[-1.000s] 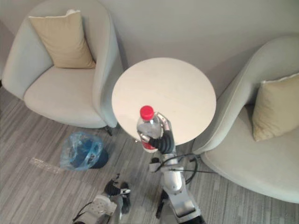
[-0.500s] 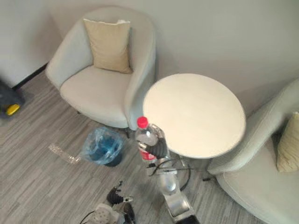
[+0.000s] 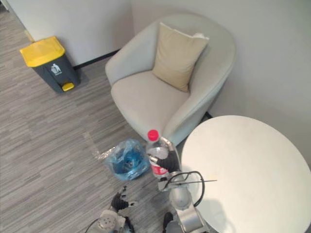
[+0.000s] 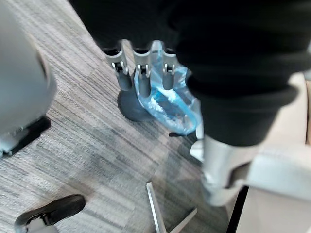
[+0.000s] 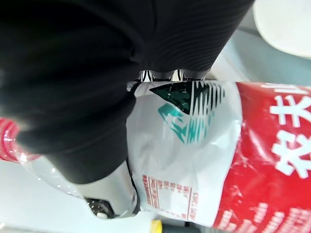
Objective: Gather rubbish on tea table into small bin, then transfer packed bag to large trash can.
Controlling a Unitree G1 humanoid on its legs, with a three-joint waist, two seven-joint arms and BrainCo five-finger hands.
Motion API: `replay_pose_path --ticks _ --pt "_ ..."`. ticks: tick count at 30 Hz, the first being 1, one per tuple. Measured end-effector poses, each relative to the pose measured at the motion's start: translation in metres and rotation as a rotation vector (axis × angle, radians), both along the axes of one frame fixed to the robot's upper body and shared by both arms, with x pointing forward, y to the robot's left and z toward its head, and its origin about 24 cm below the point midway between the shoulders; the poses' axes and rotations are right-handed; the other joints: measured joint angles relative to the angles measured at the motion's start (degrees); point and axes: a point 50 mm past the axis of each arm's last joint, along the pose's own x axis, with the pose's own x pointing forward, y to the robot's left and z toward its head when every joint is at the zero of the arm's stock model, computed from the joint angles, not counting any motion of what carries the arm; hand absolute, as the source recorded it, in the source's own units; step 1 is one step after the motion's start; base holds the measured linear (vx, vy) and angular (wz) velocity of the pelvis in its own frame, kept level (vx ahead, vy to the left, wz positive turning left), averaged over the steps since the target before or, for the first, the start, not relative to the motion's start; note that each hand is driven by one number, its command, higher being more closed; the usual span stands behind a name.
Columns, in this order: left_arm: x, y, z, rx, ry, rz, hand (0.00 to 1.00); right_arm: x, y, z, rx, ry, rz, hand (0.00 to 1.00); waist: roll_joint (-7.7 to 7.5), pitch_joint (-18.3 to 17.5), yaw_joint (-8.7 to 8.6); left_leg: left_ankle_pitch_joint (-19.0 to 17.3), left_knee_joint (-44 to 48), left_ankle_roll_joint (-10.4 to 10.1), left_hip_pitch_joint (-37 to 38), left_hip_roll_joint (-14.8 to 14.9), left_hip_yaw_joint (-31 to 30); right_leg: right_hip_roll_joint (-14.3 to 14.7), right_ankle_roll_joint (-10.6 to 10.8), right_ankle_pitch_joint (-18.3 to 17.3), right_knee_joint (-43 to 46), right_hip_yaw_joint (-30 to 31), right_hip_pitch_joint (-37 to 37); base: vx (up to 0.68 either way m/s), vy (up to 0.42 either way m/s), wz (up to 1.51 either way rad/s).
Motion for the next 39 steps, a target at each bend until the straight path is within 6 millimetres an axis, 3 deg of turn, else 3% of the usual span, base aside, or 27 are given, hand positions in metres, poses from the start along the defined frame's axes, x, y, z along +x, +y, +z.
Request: replay_pose_path --ticks 1,2,3,4,5,6,9,12,13,14,15,16,18,19,20,24,28,36,39 --pt "0.001 0.0 0.0 0.001 -0.004 -0.002 0.0 0.001 -0.002 0.0 -0.001 0.001 -0.007 1.0 -0.35 0.19 -0.01 0.67 -2.5 0.52 -0.35 -0.75 0.05 -0.8 0.24 -0.12 0.07 -0.67 0.44 0.19 0.097 0.84" --pt "0.001 0.0 0.001 0.0 -0.009 -0.005 0.0 0.003 -0.006 -0.001 -0.006 0.003 -0.025 1.0 -0.61 0.33 0.08 5.28 -11.36 1.12 -0.49 -2.47 -0.09 -1.81 0.97 -0.58 0.7 -2.37 1.55 0.21 0.148 0.59" --pt "-0.003 -0.003 0.001 0.0 -0.01 -0.018 0.0 0.005 -0.008 -0.003 -0.013 0.008 -0.031 1.0 1.44 -0.59 0.27 18.14 -20.34 1.87 0.33 -1.79 -0.19 -1.0 3.5 -2.37 2.41 -2.64 1.98 0.22 0.181 0.43" --pt "-0.004 -0.004 0.001 -0.003 -0.012 -0.016 0.0 0.005 -0.007 -0.004 -0.014 0.012 -0.028 1.0 1.89 -0.6 0.37 18.92 -20.18 1.02 0.39 -0.95 -0.2 -0.43 4.39 -3.2 2.6 -2.52 2.1 0.21 0.195 0.1" --pt "0.002 0.005 0.003 0.028 -0.029 -0.025 0.0 0.008 0.002 -0.006 0.012 0.029 -0.012 1.0 -1.01 -0.88 1.04 17.74 -18.96 0.96 0.5 -2.79 0.78 -2.64 5.22 -4.76 3.24 -1.85 2.18 0.15 0.128 -0.06" --pt "0.002 0.011 0.003 0.046 -0.03 -0.029 0.0 0.01 0.009 -0.004 0.025 0.024 0.01 1.0 -1.55 -1.07 1.2 17.32 -19.18 1.33 0.52 -3.17 1.31 -3.09 5.42 -4.38 3.3 -1.65 1.93 0.16 0.122 -0.06" --pt "0.001 0.022 0.002 0.078 -0.022 -0.031 0.0 0.009 0.024 -0.002 0.048 0.022 0.054 1.0 -1.8 -1.06 1.25 14.75 -20.16 2.07 3.15 -4.13 3.14 -4.55 5.66 -3.23 7.51 1.15 0.81 0.18 0.159 -0.32" --pt "-0.006 0.024 -0.002 0.09 0.005 -0.039 0.0 0.008 0.027 -0.003 0.032 0.022 0.079 1.0 -1.92 -1.04 1.09 12.29 -21.6 2.34 8.19 -4.91 4.7 -6.69 5.72 -3.24 21.89 4.28 -3.82 0.12 0.167 -0.39" --pt "-0.008 0.023 -0.003 0.096 0.013 -0.056 0.0 0.008 0.025 -0.004 0.021 0.023 0.076 1.0 -2.7 -1.0 -0.01 11.15 -21.79 3.22 10.38 -6.13 4.5 -8.71 5.39 -2.37 33.77 6.2 -8.9 0.16 0.143 0.05" --pt "-0.008 0.024 -0.003 0.097 0.013 -0.056 0.0 0.007 0.024 -0.004 0.016 0.025 0.077 1.0 -2.63 -0.96 -0.15 10.91 -21.76 3.4 10.67 -6.31 4.4 -8.78 5.08 -2.78 36.01 6.96 -9.94 0.2 0.139 0.28" --pt "-0.008 0.024 -0.003 0.101 0.015 -0.056 0.0 0.007 0.023 -0.005 0.005 0.027 0.082 1.0 -2.52 -0.88 -0.35 10.62 -21.96 3.62 11.44 -6.69 3.52 -8.15 4.86 -6.37 39.19 8.55 -12.38 0.19 0.056 0.49" --pt "-0.008 0.026 -0.004 0.102 0.023 -0.049 0.0 0.007 0.024 -0.006 0.003 0.031 0.086 1.0 -2.51 -0.9 -0.59 10.64 -22.69 3.6 12.04 -6.79 2.08 -6.35 4.94 -9.46 38.15 9.72 -14.08 0.16 0.036 0.55" --pt "-0.008 0.028 -0.005 0.098 0.033 -0.024 0.0 0.008 0.025 -0.013 -0.008 0.06 0.092 1.0 -2.36 -0.81 -0.66 10.71 -22.52 3.57 12.8 -6.61 0.15 -3.78 4.6 -10.7 31.72 10.71 -14.69 0.11 -0.035 0.6" --pt "-0.009 0.028 -0.006 0.097 0.036 -0.014 0.0 0.008 0.026 -0.017 -0.013 0.074 0.097 1.0 -2.47 -0.89 -0.59 10.72 -22.44 3.54 13.02 -6.71 -0.56 -3.15 4.37 -10.3 28.41 10.64 -14.57 0.17 -0.096 0.7" --pt "-0.009 0.03 -0.006 0.1 0.038 -0.013 0.0 0.006 0.029 -0.021 -0.026 0.092 0.107 1.0 -3.44 -1.47 -0.21 10.52 -22.41 3.16 13.45 -7.88 -1.95 -2.75 3.49 -3.93 20.38 9.84 -13.94 0.15 -0.099 0.56" --pt "-0.016 0.028 -0.01 0.082 0.07 0.031 0.0 0.005 0.032 -0.027 -0.075 0.107 0.161 1.0 0.15 -3.48 0.67 9.51 -22.56 0.99 13.37 -6.37 -3.73 -1.1 3.75 -3.45 12.25 8.74 -9.8 0.16 -0.089 0.13" --pt "-0.019 0.031 -0.012 0.085 0.082 0.038 0.0 0.003 0.033 -0.029 -0.089 0.115 0.17 1.0 -0.27 -3.79 0.63 8.92 -22.54 0.02 14.8 -4.43 -5.32 1.16 3.09 -1.26 5.85 7.07 -4.86 0.08 -0.07 0.07" --pt "-0.019 0.034 -0.012 0.064 0.085 0.096 0.0 -0.003 0.039 -0.033 -0.108 0.132 0.217 1.0 -0.45 -3.92 0.94 8.92 -22.35 0.02 14.87 -4.99 -6.71 0.56 3.77 -0.56 3.82 5.86 -2.89 0.0 0.004 0.11" --pt "-0.015 0.035 -0.011 0.061 0.069 0.118 0.0 -0.001 0.045 -0.038 -0.152 0.143 0.259 1.0 -0.05 -2.56 1.0 8.52 -17.96 0.05 11.91 -4.76 -6.78 0.06 3.62 -1.19 7.75 5.93 -5.74 -0.1 0.001 -0.03"
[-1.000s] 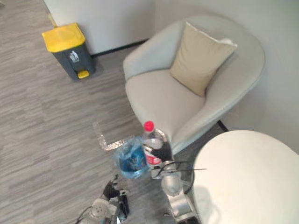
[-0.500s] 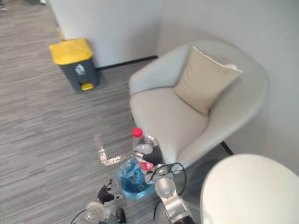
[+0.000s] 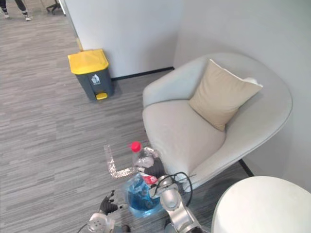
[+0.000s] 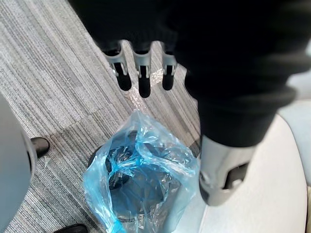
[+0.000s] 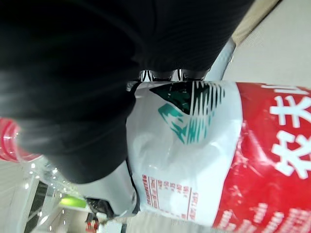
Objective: Gather rubbish on tea table into small bin, then transfer packed bag to large trash can.
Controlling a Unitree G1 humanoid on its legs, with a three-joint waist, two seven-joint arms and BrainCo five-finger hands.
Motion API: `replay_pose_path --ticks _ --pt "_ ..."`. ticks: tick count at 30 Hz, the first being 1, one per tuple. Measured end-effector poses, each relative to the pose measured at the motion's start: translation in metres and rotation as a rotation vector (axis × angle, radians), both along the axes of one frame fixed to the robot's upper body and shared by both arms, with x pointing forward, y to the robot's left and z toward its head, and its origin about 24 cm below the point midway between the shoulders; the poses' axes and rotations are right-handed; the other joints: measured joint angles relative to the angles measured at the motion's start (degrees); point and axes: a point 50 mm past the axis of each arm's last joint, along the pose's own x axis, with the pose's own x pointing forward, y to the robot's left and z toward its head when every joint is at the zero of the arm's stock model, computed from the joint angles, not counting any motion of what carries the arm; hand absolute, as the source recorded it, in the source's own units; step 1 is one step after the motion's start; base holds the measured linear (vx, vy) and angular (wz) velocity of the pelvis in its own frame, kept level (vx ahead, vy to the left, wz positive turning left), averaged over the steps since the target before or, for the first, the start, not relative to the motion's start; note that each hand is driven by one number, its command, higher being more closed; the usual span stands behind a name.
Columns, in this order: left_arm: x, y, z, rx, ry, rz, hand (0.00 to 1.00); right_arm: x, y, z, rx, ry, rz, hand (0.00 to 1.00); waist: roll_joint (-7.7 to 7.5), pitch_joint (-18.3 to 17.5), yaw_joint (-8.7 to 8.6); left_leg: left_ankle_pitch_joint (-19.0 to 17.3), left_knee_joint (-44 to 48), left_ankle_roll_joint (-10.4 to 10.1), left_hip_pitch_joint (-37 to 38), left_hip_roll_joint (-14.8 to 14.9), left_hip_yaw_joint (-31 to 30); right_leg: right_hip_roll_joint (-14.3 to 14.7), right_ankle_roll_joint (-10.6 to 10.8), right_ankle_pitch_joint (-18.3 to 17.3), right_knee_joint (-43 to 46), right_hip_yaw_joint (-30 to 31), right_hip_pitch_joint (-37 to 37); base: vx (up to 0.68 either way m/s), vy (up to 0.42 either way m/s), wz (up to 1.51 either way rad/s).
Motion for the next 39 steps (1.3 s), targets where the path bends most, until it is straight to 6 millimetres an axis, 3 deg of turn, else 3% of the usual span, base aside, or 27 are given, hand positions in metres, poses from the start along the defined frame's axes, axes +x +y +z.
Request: replay_pose_path --ticks 3,4,7,10,14,18,22,24,27,31,39 --pt "0.022 0.002 0.009 -0.008 -0.065 0.033 0.0 0.017 0.004 0.011 -0.044 -0.066 0.042 1.0 1.13 5.15 -0.09 -3.72 11.87 0.01 -8.97 1.27 -0.05 -0.68 -0.53 -3.73 12.05 0.95 -9.52 -0.24 -0.016 -0.07" --pt "0.035 0.004 0.015 -0.011 -0.103 0.042 0.0 0.027 0.004 0.015 -0.083 -0.091 0.064 1.0 1.75 8.06 -0.33 -6.17 16.42 0.13 -13.59 1.88 -0.18 -1.08 -0.52 -6.44 17.09 0.84 -14.16 -0.29 -0.039 0.02" --pt "0.052 0.01 0.027 -0.017 -0.176 0.087 0.0 0.038 -0.002 0.016 -0.138 -0.101 0.071 1.0 2.66 11.46 -0.21 -7.99 22.82 -0.28 -21.47 2.9 -1.22 -1.48 -0.77 -8.61 23.46 0.43 -21.74 -0.3 -0.066 0.12" --pt "0.059 0.014 0.033 -0.023 -0.215 0.104 0.0 0.043 -0.006 0.02 -0.157 -0.117 0.063 1.0 3.03 12.59 -0.36 -8.05 24.57 -0.39 -26.14 3.04 -1.37 -2.08 -0.96 -8.91 26.01 -0.2 -26.47 -0.15 -0.063 0.13" --pt "0.076 0.017 0.045 -0.01 -0.281 0.115 0.0 0.064 -0.006 0.035 -0.19 -0.171 0.041 1.0 3.28 13.48 -0.26 -6.43 26.95 -0.27 -34.24 3.91 -1.56 -2.16 -2.77 -7.75 28.54 -0.82 -34.56 -0.07 -0.053 0.06" --pt "0.099 0.008 0.066 -0.047 -0.389 0.129 0.0 0.091 -0.011 0.067 -0.182 -0.277 -0.046 1.0 3.46 14.59 0.13 -5.42 28.53 -0.08 -41.89 4.42 -2.07 -2.22 -3.31 -6.6 29.84 -1.1 -41.85 -0.02 -0.021 0.03" --pt "0.113 -0.005 0.085 -0.096 -0.481 0.141 0.0 0.105 -0.014 0.092 -0.166 -0.355 -0.111 1.0 3.57 15.23 0.85 -4.98 29.58 -0.03 -46.63 4.79 -2.5 -2.7 -3.44 -6.3 30.66 -2.41 -45.98 0.01 0.001 0.09" --pt "0.121 -0.018 0.111 -0.159 -0.613 0.13 0.0 0.112 -0.017 0.106 -0.18 -0.413 -0.149 1.0 3.73 15.6 2.32 -4.65 29.8 -0.11 -49.05 4.66 -2.83 -3.14 -3.49 -6.28 31.4 -3.08 -48.13 0.03 -0.004 0.12" --pt "0.119 -0.018 0.133 -0.197 -0.722 0.134 0.0 0.118 -0.021 0.125 -0.178 -0.466 -0.175 1.0 4.31 16.56 3.43 -4.34 29.96 -0.03 -50.91 4.56 -3.1 -3.83 -3.54 -6.31 31.79 -4.22 -49.46 0.02 -0.005 0.18" --pt "0.111 -0.013 0.142 -0.213 -0.769 0.146 0.0 0.121 -0.031 0.148 -0.143 -0.542 -0.232 1.0 5.02 17.76 4.3 -3.68 29.53 0.54 -52.81 3.53 -2.98 -5.38 -3.42 -6.45 32.36 -5.01 -51.04 0.0 0.014 0.2" --pt "0.114 -0.015 0.162 -0.262 -0.863 0.141 0.0 0.122 -0.033 0.153 -0.139 -0.557 -0.244 1.0 5.02 18.26 6.04 -2.95 29.55 0.74 -55.18 2.58 -3.28 -6.41 -3.31 -6.67 33.2 -5.26 -53.36 0.0 -0.009 0.08"
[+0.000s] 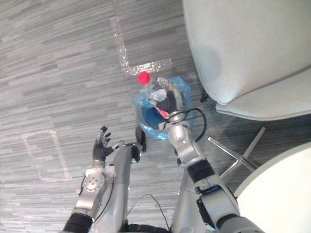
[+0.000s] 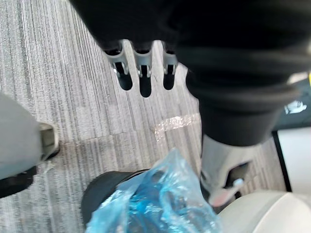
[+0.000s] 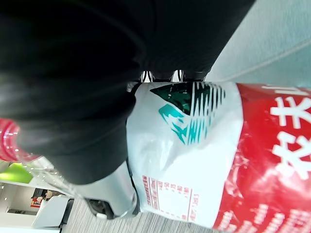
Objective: Gather rubbish on tea table into small bin, then transfer packed bag to large trash can.
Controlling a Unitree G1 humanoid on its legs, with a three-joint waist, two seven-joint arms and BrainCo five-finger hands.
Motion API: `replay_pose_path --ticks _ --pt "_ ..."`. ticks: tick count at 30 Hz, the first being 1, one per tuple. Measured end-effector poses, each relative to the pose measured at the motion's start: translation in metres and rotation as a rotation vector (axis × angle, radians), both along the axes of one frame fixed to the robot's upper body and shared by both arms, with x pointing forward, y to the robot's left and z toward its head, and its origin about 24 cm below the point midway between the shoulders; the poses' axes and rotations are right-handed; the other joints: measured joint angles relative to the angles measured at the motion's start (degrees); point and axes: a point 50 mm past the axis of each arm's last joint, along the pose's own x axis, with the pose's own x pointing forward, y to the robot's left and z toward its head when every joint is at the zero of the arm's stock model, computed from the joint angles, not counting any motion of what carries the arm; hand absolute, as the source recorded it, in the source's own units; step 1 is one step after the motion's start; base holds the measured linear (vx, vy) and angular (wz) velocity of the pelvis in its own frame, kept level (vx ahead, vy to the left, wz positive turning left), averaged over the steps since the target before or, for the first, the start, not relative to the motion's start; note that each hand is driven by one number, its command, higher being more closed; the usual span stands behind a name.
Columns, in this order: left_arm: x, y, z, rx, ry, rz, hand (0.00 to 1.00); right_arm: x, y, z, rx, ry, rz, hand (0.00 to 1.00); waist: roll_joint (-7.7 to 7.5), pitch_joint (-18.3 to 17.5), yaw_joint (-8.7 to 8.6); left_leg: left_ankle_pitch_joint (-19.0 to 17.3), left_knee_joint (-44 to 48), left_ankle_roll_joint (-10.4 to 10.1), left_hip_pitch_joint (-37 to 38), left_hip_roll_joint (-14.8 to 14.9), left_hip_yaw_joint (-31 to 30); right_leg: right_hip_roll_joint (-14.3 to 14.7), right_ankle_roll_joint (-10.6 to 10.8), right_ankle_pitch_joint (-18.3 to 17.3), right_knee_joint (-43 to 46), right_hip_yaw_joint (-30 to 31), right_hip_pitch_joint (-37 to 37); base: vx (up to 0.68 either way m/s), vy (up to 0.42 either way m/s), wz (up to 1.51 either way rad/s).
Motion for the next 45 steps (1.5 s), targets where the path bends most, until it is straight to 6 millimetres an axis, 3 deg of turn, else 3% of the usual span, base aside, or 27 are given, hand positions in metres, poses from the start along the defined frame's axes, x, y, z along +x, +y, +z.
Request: replay_pose_path --ticks 1,2,18,21,26,29,34,40,45 --pt "0.0 -0.001 0.001 -0.005 -0.006 0.0 0.0 0.0 0.0 0.0 0.0 0.0 0.0 1.0 0.0 0.0 -0.04 0.09 0.0 0.0 -0.28 -0.03 -0.04 -0.02 0.03 -0.04 0.0 0.0 -0.26 -0.03 -0.033 0.06" --pt "0.002 -0.003 0.003 -0.011 -0.012 -0.001 0.0 0.0 -0.002 -0.001 0.004 0.006 -0.007 0.0 -0.02 0.01 -0.03 0.26 -0.01 0.01 -0.67 -0.1 -0.04 -0.1 0.03 -0.03 0.15 0.02 -0.7 -0.02 -0.032 0.04" --pt "0.028 -0.01 0.017 -0.04 -0.037 0.013 0.0 0.006 -0.007 -0.02 0.011 0.103 -0.044 0.0 -0.26 0.16 -0.38 0.83 0.01 -0.13 -1.68 1.01 0.65 0.81 -0.77 0.62 -0.42 0.43 -2.01 -0.01 -0.027 -0.03" --pt "0.039 0.005 -0.001 -0.064 0.06 0.123 0.0 0.005 0.002 -0.02 0.019 0.111 -0.017 0.0 -0.62 0.31 -1.44 0.83 -0.38 -0.14 -1.32 1.48 0.98 1.26 -1.07 1.23 -1.32 0.47 -1.64 -0.02 -0.024 -0.11" --pt "0.034 0.002 -0.025 -0.054 0.173 0.148 0.0 0.006 0.005 -0.031 -0.078 0.124 -0.048 0.0 -0.96 0.35 -1.68 1.36 -1.57 0.05 0.02 1.78 1.6 1.57 -1.05 2.67 -2.98 0.33 -0.3 -0.03 -0.013 -0.06" --pt "0.036 0.002 -0.027 -0.054 0.185 0.158 0.0 0.006 0.012 -0.041 -0.125 0.153 -0.059 0.0 -2.27 -0.32 -1.86 1.54 -2.24 0.16 0.75 2.02 2.05 1.8 -1.07 3.27 -4.19 0.37 0.4 -0.04 -0.017 -0.06" --pt "0.043 -0.003 -0.03 -0.056 0.216 0.148 0.0 0.006 0.018 -0.057 -0.25 0.186 -0.081 0.0 -2.97 -0.67 -2.21 2.56 -4.01 0.42 0.88 2.83 3.02 2.62 -1.08 5.18 -7.21 0.1 1.11 -0.04 -0.014 -0.04" --pt "0.053 -0.007 -0.026 -0.051 0.222 0.15 0.0 0.007 0.032 -0.079 -0.412 0.252 -0.066 0.0 -3.68 -1.12 -2.88 3.3 -5.64 0.75 0.01 3.48 4.94 3.43 -0.96 7.16 -10.1 0.99 -0.22 -0.02 0.0 -0.1" --pt "0.067 -0.014 -0.012 -0.085 0.189 0.154 0.0 0.019 0.035 -0.075 -0.499 0.264 -0.098 0.0 -3.96 -1.28 -3.31 3.74 -4.47 1.22 -4.92 4.15 5.27 3.98 -0.86 8.58 -10.85 1.12 -4.44 0.0 0.013 -0.09"
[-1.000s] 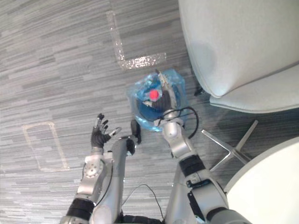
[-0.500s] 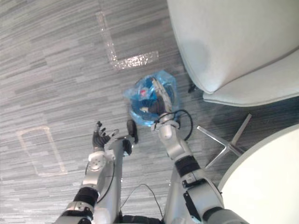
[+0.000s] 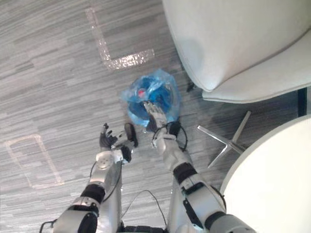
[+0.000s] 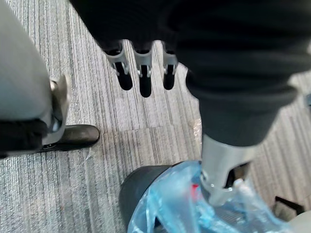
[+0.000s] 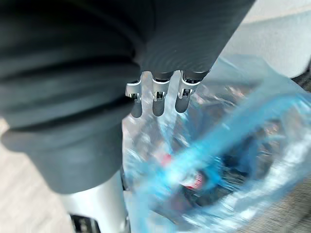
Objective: Gather rubbish on tea table into small bin, then transfer packed bag to large trash can.
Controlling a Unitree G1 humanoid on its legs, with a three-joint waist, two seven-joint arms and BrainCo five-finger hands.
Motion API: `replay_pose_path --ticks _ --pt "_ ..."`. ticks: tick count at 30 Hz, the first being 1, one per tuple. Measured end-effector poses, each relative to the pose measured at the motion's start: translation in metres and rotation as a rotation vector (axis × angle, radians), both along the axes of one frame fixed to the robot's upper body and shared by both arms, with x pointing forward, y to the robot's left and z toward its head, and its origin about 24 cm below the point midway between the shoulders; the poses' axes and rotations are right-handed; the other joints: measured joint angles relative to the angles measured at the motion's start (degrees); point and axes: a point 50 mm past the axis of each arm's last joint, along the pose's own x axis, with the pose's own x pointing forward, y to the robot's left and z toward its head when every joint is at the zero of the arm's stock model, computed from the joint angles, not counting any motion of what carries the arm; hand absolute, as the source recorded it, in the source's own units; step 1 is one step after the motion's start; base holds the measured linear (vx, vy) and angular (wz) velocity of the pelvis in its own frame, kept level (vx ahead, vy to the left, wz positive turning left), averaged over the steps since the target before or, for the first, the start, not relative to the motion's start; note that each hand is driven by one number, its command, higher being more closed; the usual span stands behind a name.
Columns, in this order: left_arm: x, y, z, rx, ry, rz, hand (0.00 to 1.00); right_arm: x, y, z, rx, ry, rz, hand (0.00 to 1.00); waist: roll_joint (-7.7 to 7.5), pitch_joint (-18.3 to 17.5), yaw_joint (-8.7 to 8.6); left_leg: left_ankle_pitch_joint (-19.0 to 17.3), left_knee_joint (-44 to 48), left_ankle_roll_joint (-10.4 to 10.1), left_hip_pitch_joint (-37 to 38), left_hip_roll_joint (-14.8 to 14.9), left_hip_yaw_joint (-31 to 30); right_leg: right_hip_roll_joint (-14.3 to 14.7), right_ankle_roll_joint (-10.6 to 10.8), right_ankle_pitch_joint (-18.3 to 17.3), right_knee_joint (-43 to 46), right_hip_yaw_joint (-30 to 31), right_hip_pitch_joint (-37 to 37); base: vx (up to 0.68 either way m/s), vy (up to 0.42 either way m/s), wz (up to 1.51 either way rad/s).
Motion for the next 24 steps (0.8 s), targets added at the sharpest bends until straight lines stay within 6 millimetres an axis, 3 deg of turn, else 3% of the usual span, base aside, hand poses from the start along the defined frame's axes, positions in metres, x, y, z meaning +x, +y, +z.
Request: replay_pose_path --ticks 8,12,16,17,19,24 --pt "0.006 -0.003 0.007 -0.071 -0.019 0.045 0.0 0.019 -0.006 0.019 -0.02 -0.017 -0.103 0.0 0.0 0.0 0.27 0.8 0.41 0.46 -5.16 -0.68 -0.41 -0.77 0.11 0.16 1.48 -0.14 -5.24 0.0 0.005 0.06" --pt "0.011 -0.012 0.036 -0.153 -0.194 0.04 0.0 0.029 -0.028 0.028 -0.048 -0.021 -0.177 0.0 0.15 0.13 0.38 1.96 1.58 0.51 -9.29 -1.77 -3.32 -2.15 0.03 -0.76 3.92 -2.34 -7.89 0.0 0.001 0.32" --pt "0.003 -0.01 0.017 -0.066 -0.09 0.057 0.0 0.032 -0.038 0.027 -0.058 0.003 -0.237 0.0 0.2 0.12 0.76 2.14 1.82 0.59 -10.36 -3.88 -4.29 -4.65 0.08 -3.06 7.94 -2.71 -9.56 -0.01 -0.012 0.4" --pt "0.002 -0.01 0.02 -0.045 -0.11 0.064 0.0 0.033 -0.041 0.027 -0.073 0.009 -0.249 1.0 0.55 0.26 1.26 2.12 2.64 0.57 -11.4 -3.92 -5.09 -4.72 0.09 -3.41 8.44 -3.26 -10.01 -0.02 -0.014 0.2" --pt "0.005 -0.013 0.028 -0.01 -0.148 0.051 0.0 0.035 -0.049 0.027 -0.106 0.017 -0.279 1.0 0.56 0.26 2.5 2.04 3.58 0.62 -13.16 -4.48 -5.96 -5.39 0.06 -4.5 10.5 -3.45 -11.64 -0.03 -0.015 0.29" --pt "0.008 -0.019 0.036 0.025 -0.183 0.015 0.0 0.037 -0.058 0.025 -0.116 0.031 -0.301 1.0 0.57 0.26 3.48 2.45 4.65 0.56 -14.61 -5.2 -6.5 -6.65 0.07 -5.54 12.93 -3.84 -13.11 -0.02 -0.003 0.16"
